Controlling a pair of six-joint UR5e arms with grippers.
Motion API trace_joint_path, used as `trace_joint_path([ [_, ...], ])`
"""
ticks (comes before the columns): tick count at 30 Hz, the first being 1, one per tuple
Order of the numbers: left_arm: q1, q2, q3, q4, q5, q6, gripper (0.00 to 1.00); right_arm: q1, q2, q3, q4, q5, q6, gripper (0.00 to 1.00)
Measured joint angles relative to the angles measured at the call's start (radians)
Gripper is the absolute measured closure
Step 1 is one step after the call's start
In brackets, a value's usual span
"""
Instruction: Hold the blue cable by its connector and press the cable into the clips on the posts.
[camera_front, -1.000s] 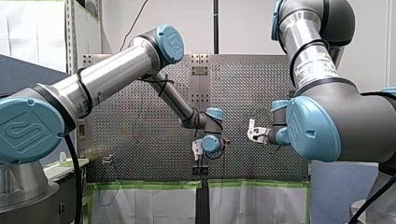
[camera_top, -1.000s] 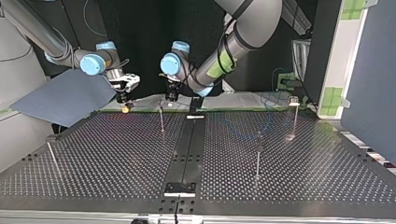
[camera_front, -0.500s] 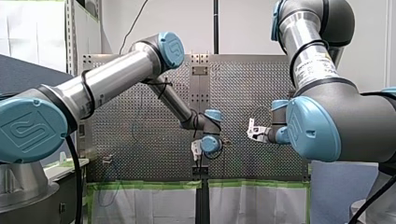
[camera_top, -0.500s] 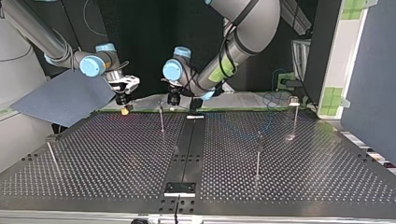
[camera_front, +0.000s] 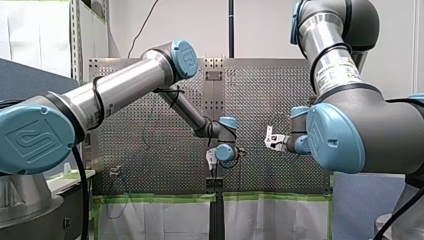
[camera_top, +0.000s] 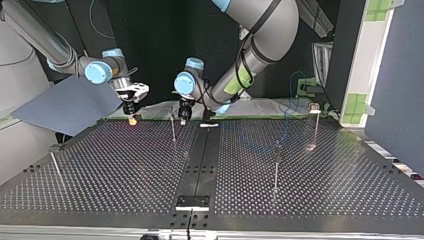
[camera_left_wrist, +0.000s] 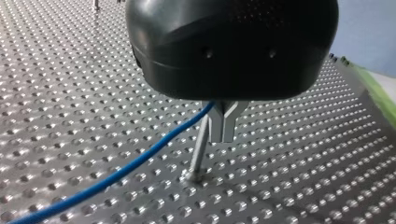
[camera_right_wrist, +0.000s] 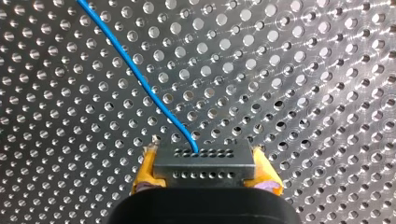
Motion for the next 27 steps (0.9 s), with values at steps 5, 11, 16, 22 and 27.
trace_joint_path([
  [5, 0.015, 0.0, 0.02, -0.015, 0.006, 0.0, 1.0, 0.0, 0.031, -0.023, 0.004, -0.001, -0.003, 1.0],
  [11, 0.034, 0.0, 0.03, -0.02, 0.008, 0.0, 1.0, 0.0, 0.066, -0.051, 0.004, 0.001, -0.005, 1.0],
  [16, 0.041, 0.0, 0.031, -0.024, 0.008, 0.005, 1.0, 0.0, 0.072, -0.068, 0.006, 0.0, -0.002, 1.0],
  [22, 0.042, 0.0, 0.031, -0.051, 0.005, 0.039, 0.39, 0.0, 0.073, -0.077, 0.008, -0.001, 0.0, 1.0],
  [27, 0.039, 0.001, 0.031, -0.097, -0.027, 0.086, 0.0, -0.001, 0.073, -0.078, 0.01, -0.002, 0.002, 1.0],
])
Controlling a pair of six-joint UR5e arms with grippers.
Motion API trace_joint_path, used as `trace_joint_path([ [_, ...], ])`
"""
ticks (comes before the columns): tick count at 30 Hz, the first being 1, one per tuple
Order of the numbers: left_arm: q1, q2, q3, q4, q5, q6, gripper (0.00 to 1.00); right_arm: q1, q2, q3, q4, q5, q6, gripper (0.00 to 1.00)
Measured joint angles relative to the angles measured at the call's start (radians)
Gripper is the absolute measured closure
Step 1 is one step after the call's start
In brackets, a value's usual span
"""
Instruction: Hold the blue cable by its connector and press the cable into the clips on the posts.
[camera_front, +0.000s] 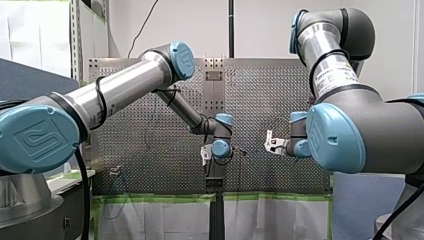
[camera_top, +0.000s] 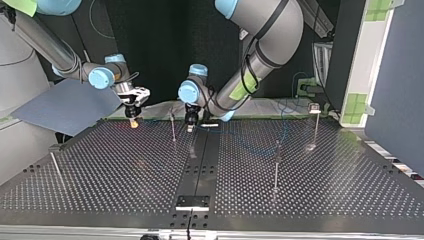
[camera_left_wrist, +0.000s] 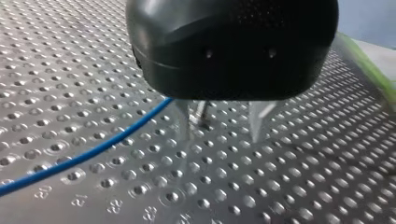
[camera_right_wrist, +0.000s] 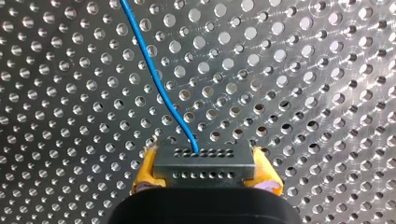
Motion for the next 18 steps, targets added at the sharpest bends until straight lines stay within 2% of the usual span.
trace_joint_path([
  [10, -0.009, 0.002, 0.0, -0.069, -0.043, 0.069, 0.0, 0.0, 0.0, 0.0, 0.003, -0.001, 0.002, 1.0],
  [15, -0.015, 0.03, 0.001, -0.112, -0.048, 0.076, 0.0, 0.0, 0.0, 0.0, 0.009, -0.001, 0.002, 1.0],
  [18, -0.02, 0.057, 0.0, -0.108, -0.042, 0.07, 0.0, 0.0, 0.0, 0.0, 0.015, -0.001, 0.002, 1.0],
])
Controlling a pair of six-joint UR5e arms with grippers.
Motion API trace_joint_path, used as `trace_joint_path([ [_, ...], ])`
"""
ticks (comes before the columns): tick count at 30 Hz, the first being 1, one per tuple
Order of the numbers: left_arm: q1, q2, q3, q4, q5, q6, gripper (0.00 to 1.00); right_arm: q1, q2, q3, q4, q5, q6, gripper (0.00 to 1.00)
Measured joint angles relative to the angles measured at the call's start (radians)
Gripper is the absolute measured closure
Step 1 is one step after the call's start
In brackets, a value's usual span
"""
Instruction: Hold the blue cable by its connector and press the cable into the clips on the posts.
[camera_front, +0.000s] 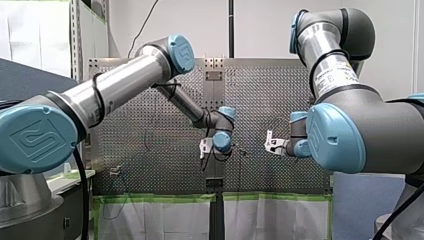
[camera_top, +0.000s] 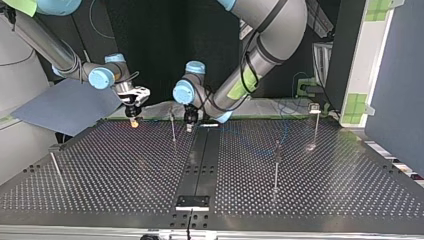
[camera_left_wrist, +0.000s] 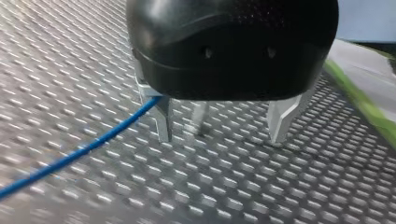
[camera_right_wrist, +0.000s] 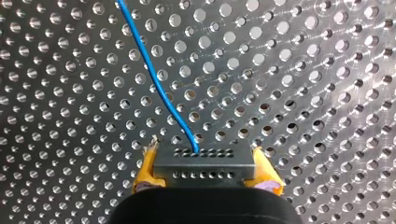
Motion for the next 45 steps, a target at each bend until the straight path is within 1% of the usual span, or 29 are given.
trace_joint_path([
  [2, -0.005, 0.017, 0.0, 0.001, -0.002, -0.008, 0.0, 0.0, 0.0, 0.0, 0.004, 0.0, 0.0, 1.0],
  [5, -0.019, 0.046, -0.001, -0.014, -0.008, -0.015, 0.0, 0.0, 0.0, 0.0, 0.008, 0.0, 0.0, 1.0],
  [9, -0.052, 0.078, -0.004, -0.029, -0.024, -0.03, 0.0, 0.0, 0.0, 0.0, 0.017, 0.0, 0.0, 1.0],
  [15, -0.11, 0.088, -0.005, -0.036, -0.043, -0.057, 0.0, -0.001, 0.0, 0.0, 0.025, 0.0, 0.0, 1.0],
  [19, -0.135, 0.088, -0.008, -0.046, -0.065, -0.065, 0.0, -0.001, 0.0, 0.0, 0.026, 0.0, 0.0, 1.0],
  [22, -0.137, 0.087, -0.012, -0.051, -0.079, -0.071, 0.0, -0.001, 0.0, 0.0, 0.026, 0.0, 0.0, 1.0],
  [25, -0.133, 0.087, -0.024, -0.046, -0.098, -0.066, 0.0, -0.002, 0.0, 0.0, 0.026, -0.002, 0.0, 1.0],
  [33, -0.112, 0.085, -0.047, -0.014, -0.16, -0.02, 0.0, -0.002, 0.0, 0.0, 0.026, -0.008, 0.0, 1.0],
  [39, -0.114, 0.085, -0.048, -0.005, -0.173, 0.009, 0.0, -0.002, 0.0, 0.0, 0.027, -0.009, 0.0, 1.0],
  [42, -0.116, 0.084, -0.05, 0.0, -0.173, 0.017, 0.0, -0.002, 0.0, 0.0, 0.029, -0.009, -0.001, 1.0],
  [45, -0.117, 0.078, -0.066, 0.012, -0.168, 0.033, 0.0, -0.002, 0.0, 0.0, 0.03, -0.009, -0.001, 1.0],
])
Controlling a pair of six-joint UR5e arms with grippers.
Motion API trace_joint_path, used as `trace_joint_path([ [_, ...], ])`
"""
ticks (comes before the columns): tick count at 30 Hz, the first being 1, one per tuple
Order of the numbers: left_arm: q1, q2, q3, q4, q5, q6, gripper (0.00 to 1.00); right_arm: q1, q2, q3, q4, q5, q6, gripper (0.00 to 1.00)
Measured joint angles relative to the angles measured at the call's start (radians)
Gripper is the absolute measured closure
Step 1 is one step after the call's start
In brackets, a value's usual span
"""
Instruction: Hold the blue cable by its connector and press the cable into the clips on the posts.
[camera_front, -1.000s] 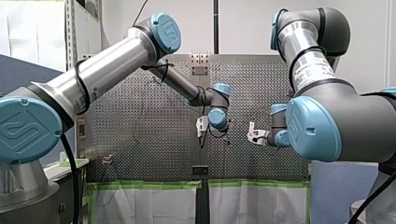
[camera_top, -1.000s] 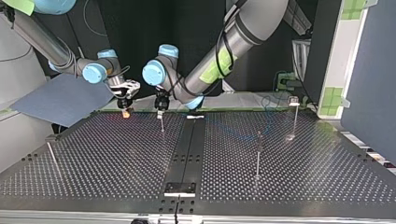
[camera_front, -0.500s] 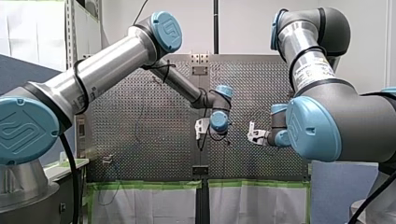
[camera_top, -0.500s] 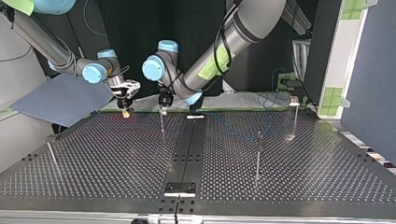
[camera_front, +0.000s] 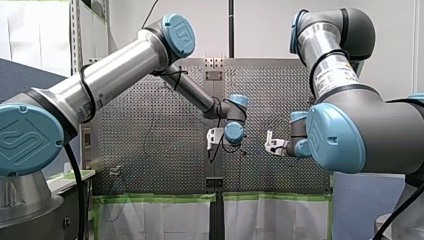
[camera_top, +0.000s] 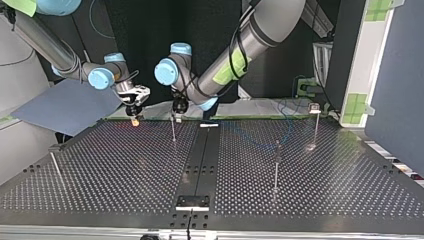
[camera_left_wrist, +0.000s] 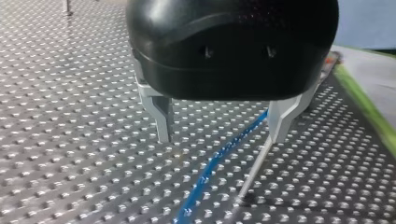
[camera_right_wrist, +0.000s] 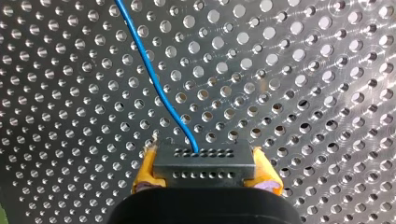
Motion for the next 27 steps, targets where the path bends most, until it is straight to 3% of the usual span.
trace_joint_path([
  [9, 0.002, -0.004, -0.071, 0.052, 0.025, 0.02, 0.0, 0.0, 0.0, 0.0, 0.002, 0.0, 0.0, 1.0],
  [21, -0.008, -0.007, -0.079, 0.085, 0.087, 0.006, 0.0, 0.0, 0.0, 0.0, 0.006, 0.0, -0.005, 1.0],
  [27, -0.006, -0.046, -0.079, 0.106, 0.136, -0.008, 0.0, 0.0, 0.0, 0.0, 0.006, 0.0, -0.004, 1.0],
])
